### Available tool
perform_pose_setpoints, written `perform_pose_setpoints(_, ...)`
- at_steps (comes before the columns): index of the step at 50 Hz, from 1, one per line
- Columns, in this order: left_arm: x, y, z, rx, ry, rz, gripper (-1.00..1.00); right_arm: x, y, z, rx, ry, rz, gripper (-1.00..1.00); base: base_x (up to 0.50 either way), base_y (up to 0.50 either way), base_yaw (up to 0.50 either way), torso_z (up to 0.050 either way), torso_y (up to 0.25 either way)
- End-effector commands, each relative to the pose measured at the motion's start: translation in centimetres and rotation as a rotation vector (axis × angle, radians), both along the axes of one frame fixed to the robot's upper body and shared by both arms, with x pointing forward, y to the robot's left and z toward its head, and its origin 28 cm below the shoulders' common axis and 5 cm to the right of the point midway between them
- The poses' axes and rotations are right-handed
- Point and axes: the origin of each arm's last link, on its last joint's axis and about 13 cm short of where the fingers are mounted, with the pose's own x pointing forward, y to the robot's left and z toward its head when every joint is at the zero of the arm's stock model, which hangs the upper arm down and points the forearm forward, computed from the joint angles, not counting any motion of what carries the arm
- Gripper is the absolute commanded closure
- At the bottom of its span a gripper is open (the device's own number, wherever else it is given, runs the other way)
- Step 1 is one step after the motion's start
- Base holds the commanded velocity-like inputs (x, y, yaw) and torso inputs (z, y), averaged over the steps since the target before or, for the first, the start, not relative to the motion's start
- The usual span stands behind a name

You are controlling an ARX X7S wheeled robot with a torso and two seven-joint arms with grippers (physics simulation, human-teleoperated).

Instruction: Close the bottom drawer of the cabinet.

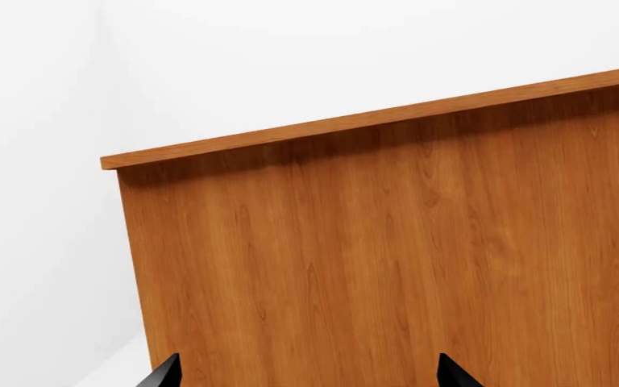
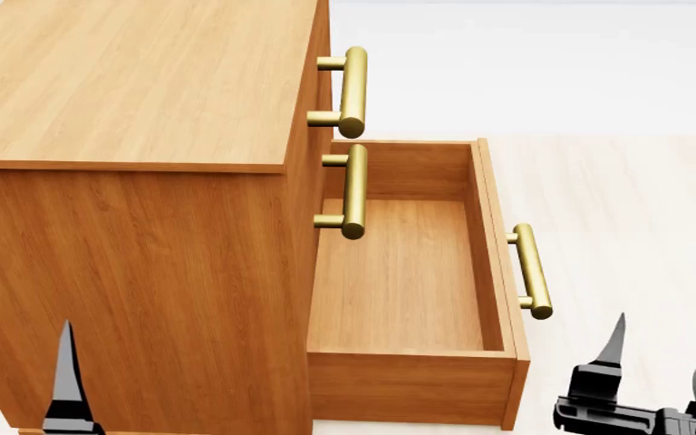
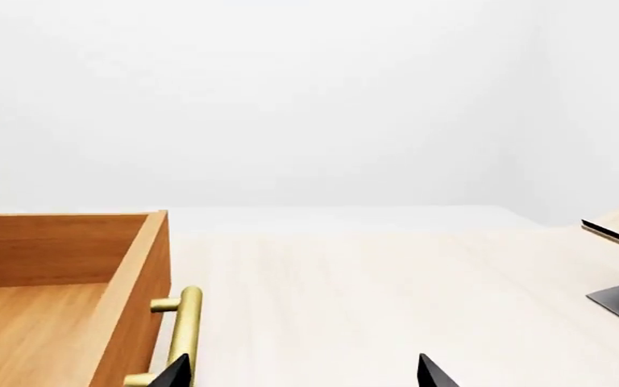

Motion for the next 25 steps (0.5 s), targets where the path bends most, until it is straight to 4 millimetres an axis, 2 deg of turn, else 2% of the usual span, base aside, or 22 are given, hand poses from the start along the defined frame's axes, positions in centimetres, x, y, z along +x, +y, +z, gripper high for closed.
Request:
perform_pose_setpoints(1,0.0,0.0,-0.1,-0.001,0.002,-0.002,-1.0,0.3,0.2,-3.2,0.01,0.068,0.035,-1.0,0.0,0.0,0.0,0.0,0.0)
perform_pose_setpoints(25,-0.1,-0.1,-0.2,-0.002,0.001,-0.005,-1.0,1.1,1.6,-5.8,0.043,0.089,0.155,-1.0,0.0,0.0,0.0,0.0,0.0)
